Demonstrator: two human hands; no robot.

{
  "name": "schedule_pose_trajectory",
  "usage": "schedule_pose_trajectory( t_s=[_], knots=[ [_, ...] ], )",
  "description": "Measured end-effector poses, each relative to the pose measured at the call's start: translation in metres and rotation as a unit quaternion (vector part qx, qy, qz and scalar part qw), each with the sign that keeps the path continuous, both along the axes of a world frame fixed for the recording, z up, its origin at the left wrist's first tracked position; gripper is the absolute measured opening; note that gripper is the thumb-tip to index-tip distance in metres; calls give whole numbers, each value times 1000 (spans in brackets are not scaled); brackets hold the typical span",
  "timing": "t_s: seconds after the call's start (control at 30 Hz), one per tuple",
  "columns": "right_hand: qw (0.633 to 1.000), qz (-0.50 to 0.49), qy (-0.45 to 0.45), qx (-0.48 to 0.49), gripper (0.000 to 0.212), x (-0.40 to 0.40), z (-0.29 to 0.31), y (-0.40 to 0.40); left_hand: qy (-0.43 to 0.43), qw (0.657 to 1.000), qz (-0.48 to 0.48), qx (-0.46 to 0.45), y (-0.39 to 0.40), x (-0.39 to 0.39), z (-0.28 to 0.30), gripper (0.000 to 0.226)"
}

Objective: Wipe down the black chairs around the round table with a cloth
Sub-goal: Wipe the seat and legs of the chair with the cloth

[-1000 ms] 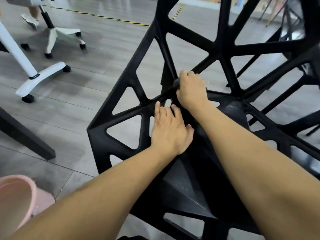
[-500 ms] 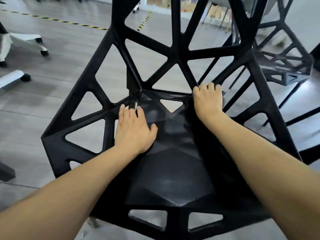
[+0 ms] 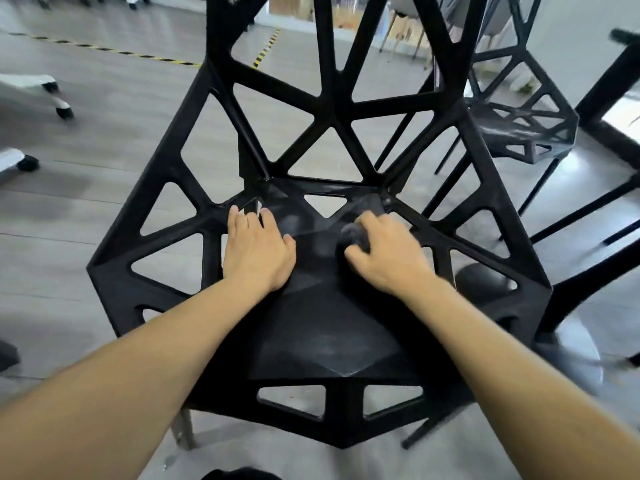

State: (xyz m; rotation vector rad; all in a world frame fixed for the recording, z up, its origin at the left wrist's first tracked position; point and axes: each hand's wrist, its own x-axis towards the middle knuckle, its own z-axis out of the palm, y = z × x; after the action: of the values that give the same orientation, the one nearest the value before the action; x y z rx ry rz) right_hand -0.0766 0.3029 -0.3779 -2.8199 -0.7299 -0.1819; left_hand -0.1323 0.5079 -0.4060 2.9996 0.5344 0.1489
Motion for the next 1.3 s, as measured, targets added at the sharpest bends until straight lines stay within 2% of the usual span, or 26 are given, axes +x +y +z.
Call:
schedule_pose_trajectory(
  t_s=[0.07,0.17,0.3,0.47,0.53,0.63,0.7,0.8,0.93,1.1,1.2,1.3],
  knots=[
    [998,47,-9,35,47,-30,-8,-1,3,1000,0,5,0,-2,0,62],
    [995,62,-76,10,40,-23,-20,1,11,1000,-4,7,-1,-3,2,62],
    [983,-74,-161,-41,36,44,-31,23,11,1000,-12,15,-2,-4,3,61],
    [983,-128,-127,-35,31,107,-19,67,-2,1000,-20,8,-1,-3,1,63],
    [985,-109,-133,-29,33,111,-21,93,-14,1000,-22,14,-2,-2,-1,63],
    [994,6,-107,8,35,96,-22,147,-33,999,-29,22,0,-2,-6,66],
    [994,29,-100,36,31,91,-20,168,-45,998,-30,27,3,-1,-8,73],
    [991,46,-124,-6,30,94,-19,152,-44,998,-31,29,5,-1,-10,73],
    [975,-86,-172,-114,26,109,-11,86,-33,999,-28,24,4,0,-8,64],
    [940,-156,-185,-241,24,112,-1,42,-34,999,-29,25,4,-1,-5,62],
    [937,-160,-182,-252,23,116,0,36,-28,999,-33,23,2,-1,-4,63],
    [957,-140,-145,-210,28,127,2,36,-22,999,-31,15,-1,1,-3,64]
  ],
)
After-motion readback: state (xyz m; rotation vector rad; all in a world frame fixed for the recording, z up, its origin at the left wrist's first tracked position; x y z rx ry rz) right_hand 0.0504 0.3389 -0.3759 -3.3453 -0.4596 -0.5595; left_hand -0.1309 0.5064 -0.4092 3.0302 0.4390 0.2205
